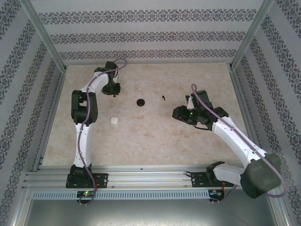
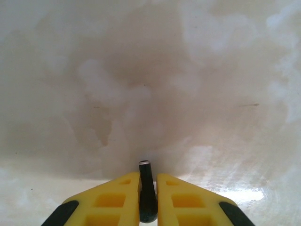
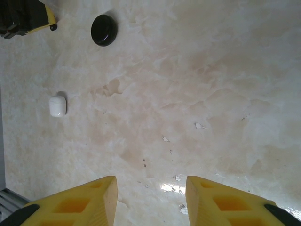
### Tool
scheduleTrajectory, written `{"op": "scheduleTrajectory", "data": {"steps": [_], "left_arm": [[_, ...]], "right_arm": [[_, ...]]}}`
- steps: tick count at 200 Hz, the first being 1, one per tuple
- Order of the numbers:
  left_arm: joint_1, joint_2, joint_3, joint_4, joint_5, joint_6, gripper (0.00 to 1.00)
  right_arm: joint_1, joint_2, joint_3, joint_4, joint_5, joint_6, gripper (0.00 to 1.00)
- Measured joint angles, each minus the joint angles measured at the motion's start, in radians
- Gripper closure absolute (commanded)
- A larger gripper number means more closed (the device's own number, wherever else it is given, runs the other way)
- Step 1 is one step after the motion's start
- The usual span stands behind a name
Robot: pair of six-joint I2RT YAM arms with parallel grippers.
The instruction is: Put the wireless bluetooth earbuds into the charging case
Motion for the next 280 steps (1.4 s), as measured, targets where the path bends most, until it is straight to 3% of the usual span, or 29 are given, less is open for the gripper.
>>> {"op": "scheduleTrajectory", "data": {"steps": [67, 114, 168, 212, 235, 268, 280], "left_arm": [[-0.001, -0.097, -0.16, 0.036, 0.011, 0.005, 0.9], [-0.016, -0.231, -0.344, 0.072, 0.078, 0.001, 0.9], [-0.175, -0.42, -0.579, 0.19, 0.169, -0.047, 0.89], [-0.295, -0.459, -0.76, 0.285, 0.24, -0.115, 0.73], [-0.291, -0.469, -0.782, 0.304, 0.241, -0.136, 0.6], [-0.254, -0.567, -0.821, 0.346, 0.246, -0.153, 0.55], [-0.22, -0.624, -0.853, 0.368, 0.254, -0.167, 0.55]], "right_arm": [[0.0, -0.007, 0.0, 0.0, 0.0, 0.0, 0.58], [0.019, 0.037, 0.003, 0.0, 0.012, -0.004, 0.58], [0.069, 0.232, 0.113, 0.003, 0.031, -0.035, 0.58], [0.098, 0.413, 0.271, 0.01, 0.032, -0.098, 0.58], [0.11, 0.56, 0.423, -0.01, 0.032, -0.162, 0.58], [0.136, 0.768, 0.676, -0.069, 0.044, -0.273, 0.51], [0.145, 0.836, 0.774, -0.1, 0.056, -0.309, 0.45]]}}
